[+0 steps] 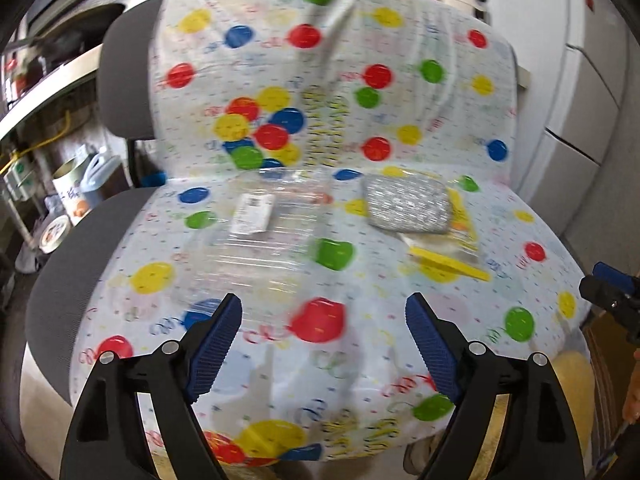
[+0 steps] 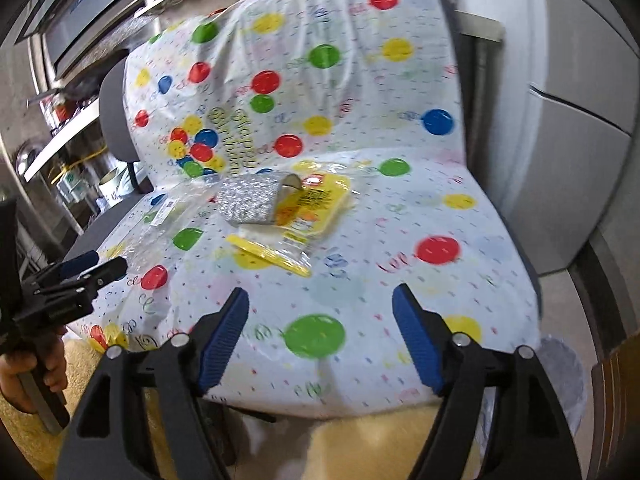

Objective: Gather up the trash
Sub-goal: 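Move both tools back over the chair seat, then grasp and lift the silver mesh scrubber with the right tool, then grasp the yellow snack packet with the left tool while the right tool holds the scrubber, then carry packet and scrubber over the trash bin and open both tools, then move both tools back over the chair seat, then grasp and lift the white tissue with the right tool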

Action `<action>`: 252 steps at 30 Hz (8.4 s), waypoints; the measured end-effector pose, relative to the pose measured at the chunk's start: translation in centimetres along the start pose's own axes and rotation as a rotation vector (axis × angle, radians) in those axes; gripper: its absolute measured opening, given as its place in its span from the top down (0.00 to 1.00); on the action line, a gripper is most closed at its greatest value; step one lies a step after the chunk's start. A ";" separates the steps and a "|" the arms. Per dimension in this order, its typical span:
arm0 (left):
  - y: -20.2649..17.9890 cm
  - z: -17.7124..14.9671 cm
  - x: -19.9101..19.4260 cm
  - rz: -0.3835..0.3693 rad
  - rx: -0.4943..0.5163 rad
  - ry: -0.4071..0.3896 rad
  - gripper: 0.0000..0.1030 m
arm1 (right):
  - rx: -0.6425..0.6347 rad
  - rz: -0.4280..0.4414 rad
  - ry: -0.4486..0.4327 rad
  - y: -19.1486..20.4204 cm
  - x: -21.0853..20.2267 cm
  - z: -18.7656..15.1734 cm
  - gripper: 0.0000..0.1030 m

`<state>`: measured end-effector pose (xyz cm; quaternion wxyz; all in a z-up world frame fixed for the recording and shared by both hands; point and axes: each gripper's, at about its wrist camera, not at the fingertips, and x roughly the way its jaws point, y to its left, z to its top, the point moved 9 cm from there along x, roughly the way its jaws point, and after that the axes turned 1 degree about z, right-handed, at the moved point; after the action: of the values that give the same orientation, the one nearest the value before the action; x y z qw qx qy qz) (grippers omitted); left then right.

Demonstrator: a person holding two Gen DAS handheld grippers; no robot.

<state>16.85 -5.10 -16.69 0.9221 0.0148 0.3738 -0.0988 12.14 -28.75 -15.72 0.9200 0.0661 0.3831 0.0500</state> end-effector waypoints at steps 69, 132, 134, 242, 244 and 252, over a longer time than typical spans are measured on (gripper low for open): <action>-12.7 4.2 12.1 -0.214 0.129 0.140 0.61 | -0.007 -0.084 -0.158 -7.0 0.2 4.9 0.89; -46.0 -10.6 -0.2 -0.642 0.525 0.025 0.96 | 0.446 -0.537 -0.060 -30.1 -14.2 -19.5 0.88; -47.2 -11.3 0.8 -0.645 0.534 0.045 0.96 | 0.476 -0.524 -0.041 -31.0 -13.3 -20.3 0.88; 12.0 2.4 9.2 0.046 -0.115 0.111 0.49 | -0.116 0.005 -0.028 5.3 8.1 6.2 0.96; 12.2 2.5 10.4 0.035 -0.121 0.131 0.52 | -0.117 0.000 -0.032 5.3 7.7 5.8 0.96; 12.2 2.0 12.9 0.009 -0.107 0.162 0.60 | -0.090 0.025 -0.010 4.9 7.5 4.4 0.96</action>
<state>29.62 4.47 -24.77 0.8887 -0.0249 0.4519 -0.0733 20.35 -23.22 -17.09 0.9231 0.0299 0.3753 0.0783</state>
